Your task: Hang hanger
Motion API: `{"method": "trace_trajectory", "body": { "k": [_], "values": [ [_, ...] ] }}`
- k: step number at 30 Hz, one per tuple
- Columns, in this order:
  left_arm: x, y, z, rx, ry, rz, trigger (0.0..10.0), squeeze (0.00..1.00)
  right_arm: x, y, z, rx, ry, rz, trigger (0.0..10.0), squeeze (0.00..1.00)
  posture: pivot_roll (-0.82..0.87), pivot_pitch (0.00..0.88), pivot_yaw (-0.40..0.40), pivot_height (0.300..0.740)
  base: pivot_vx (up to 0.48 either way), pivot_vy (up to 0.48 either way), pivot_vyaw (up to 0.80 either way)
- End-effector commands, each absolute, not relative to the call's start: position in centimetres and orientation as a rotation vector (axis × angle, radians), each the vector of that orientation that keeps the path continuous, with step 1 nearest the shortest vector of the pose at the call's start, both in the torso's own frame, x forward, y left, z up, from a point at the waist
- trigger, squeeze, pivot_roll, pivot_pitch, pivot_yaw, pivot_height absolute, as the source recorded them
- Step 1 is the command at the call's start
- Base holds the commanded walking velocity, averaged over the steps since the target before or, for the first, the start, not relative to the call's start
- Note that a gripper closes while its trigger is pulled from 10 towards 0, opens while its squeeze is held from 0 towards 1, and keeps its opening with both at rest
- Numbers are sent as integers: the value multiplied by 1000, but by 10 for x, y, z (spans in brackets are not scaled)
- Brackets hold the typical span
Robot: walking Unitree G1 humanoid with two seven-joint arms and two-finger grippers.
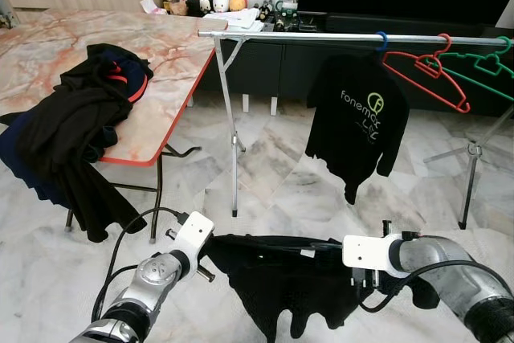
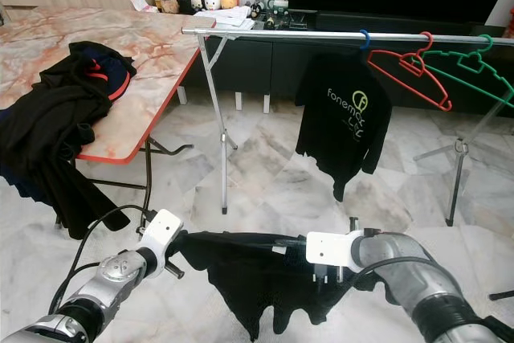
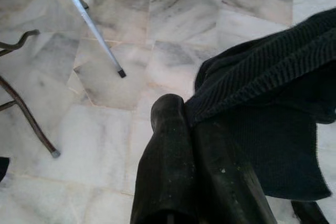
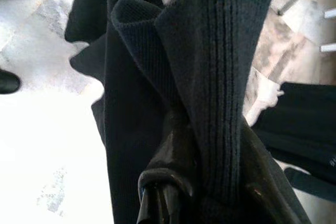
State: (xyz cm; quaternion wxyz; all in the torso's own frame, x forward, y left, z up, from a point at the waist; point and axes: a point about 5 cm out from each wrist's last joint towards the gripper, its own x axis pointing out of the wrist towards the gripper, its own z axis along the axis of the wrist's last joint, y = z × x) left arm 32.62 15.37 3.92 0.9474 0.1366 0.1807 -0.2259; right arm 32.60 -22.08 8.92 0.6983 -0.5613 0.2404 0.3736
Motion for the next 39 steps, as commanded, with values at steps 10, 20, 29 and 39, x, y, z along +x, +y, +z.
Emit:
{"method": "trace_trajectory", "body": {
  "k": [10,20,29,39],
  "values": [
    [339,171,77,280,306,-572,0,0,317,-224,59,-1226,666,719,0,0,28,101,25,740,0,0,0],
    [317,146,92,347,319,-890,0,0,330,-189,61,-998,529,593,0,0,42,100,29,740,0,0,0],
    [307,127,105,328,276,-1025,2510,0,330,-149,69,-747,454,730,0,0,43,99,27,740,0,0,0],
    [281,115,117,282,264,-1181,10000,1000,336,-153,73,-756,444,681,0,0,42,96,20,740,0,0,0]
  ]
}}
